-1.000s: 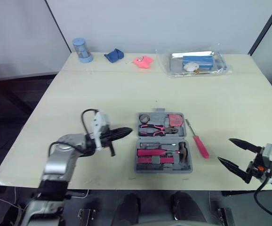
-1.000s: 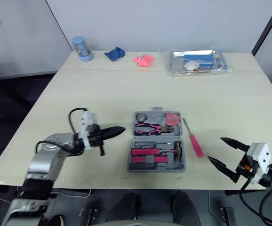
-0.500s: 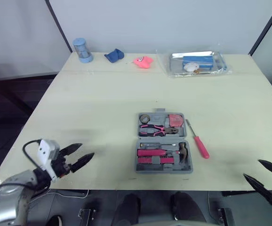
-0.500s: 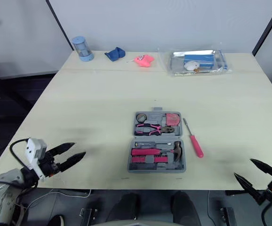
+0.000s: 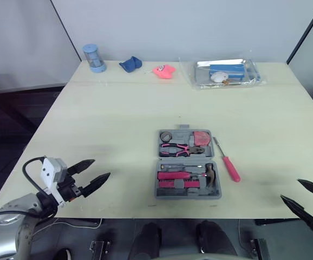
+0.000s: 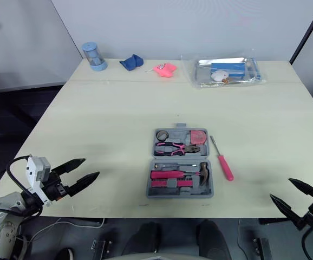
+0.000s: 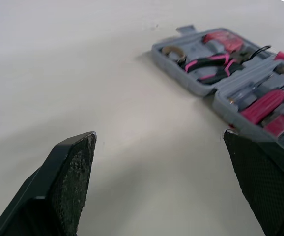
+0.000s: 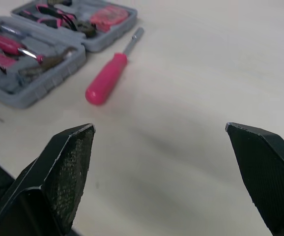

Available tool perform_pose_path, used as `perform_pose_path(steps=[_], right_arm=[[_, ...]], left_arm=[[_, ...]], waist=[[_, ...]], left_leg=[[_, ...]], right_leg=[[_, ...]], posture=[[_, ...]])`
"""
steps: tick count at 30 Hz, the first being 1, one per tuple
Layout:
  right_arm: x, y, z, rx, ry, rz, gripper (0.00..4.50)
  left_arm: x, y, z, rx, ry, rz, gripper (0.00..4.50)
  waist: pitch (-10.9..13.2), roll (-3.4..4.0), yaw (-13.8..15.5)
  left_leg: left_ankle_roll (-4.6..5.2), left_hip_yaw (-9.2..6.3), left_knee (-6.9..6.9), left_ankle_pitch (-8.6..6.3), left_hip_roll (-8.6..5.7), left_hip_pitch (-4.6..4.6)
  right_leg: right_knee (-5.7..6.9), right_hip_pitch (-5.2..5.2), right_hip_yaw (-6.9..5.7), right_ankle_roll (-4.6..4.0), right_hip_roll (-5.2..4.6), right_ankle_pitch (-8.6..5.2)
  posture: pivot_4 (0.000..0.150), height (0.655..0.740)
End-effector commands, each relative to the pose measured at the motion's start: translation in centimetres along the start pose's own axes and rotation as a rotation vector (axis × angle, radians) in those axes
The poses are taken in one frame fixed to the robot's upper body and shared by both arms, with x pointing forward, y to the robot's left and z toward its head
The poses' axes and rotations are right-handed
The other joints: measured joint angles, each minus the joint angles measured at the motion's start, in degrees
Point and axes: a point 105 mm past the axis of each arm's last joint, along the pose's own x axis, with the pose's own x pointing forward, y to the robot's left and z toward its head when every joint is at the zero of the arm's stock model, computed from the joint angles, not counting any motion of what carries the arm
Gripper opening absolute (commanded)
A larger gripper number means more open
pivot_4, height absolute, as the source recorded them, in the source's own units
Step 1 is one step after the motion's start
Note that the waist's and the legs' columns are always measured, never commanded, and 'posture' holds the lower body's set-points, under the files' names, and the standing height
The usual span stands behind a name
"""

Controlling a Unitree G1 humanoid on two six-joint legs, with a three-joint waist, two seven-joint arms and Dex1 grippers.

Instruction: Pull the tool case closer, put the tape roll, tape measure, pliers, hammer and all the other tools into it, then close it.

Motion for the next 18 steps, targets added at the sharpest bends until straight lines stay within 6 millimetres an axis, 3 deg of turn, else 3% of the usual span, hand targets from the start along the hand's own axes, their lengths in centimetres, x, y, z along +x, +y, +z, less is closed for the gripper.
perform_pose_path(steps=[1, 9, 14, 18], right_arm=[[3.0, -0.2, 2.4, -0.007, -0.044, -0.003, 4.50], [11.3, 2.3, 4.9, 0.043, -0.039, -0.016, 4.50], [14.1, 4.0, 4.6, 0.075, 0.045, -0.060, 4.50], [15.1, 4.3, 3.7, 0.089, 0.112, -0.122, 4.50]], left_arm=[[1.0, -1.5, 2.8, 0.079, -0.056, -0.104, 4.37], [2.9, -4.9, 6.0, 0.182, -0.078, -0.325, 4.37], [2.9, -6.8, 7.5, 0.219, -0.082, -0.458, 4.37], [2.8, -7.8, 8.5, 0.202, -0.108, -0.547, 4.37]], waist=[[0.0, 0.00, 0.0], [0.0, 0.05, 0.0], [0.0, 0.04, 0.1], [0.0, 0.05, 0.1]], left_leg=[[0.00, 0.00, 0.00, 0.00, 0.00, 0.00], [-0.01, -0.05, -0.01, 0.00, 0.03, -0.05], [-0.01, -0.07, 0.00, 0.00, 0.01, -0.15], [-0.01, -0.08, 0.00, 0.00, 0.01, -0.14]], right_leg=[[0.00, 0.00, 0.00, 0.00, 0.00, 0.00], [0.01, -0.06, -0.03, -0.01, 0.03, 0.01], [0.00, -0.14, -0.06, -0.01, 0.02, 0.01], [0.01, -0.16, -0.07, -0.01, 0.03, 0.01]], posture=[[0.150, 0.7400], [0.150, 0.7400], [0.150, 0.7400], [0.150, 0.7400]])
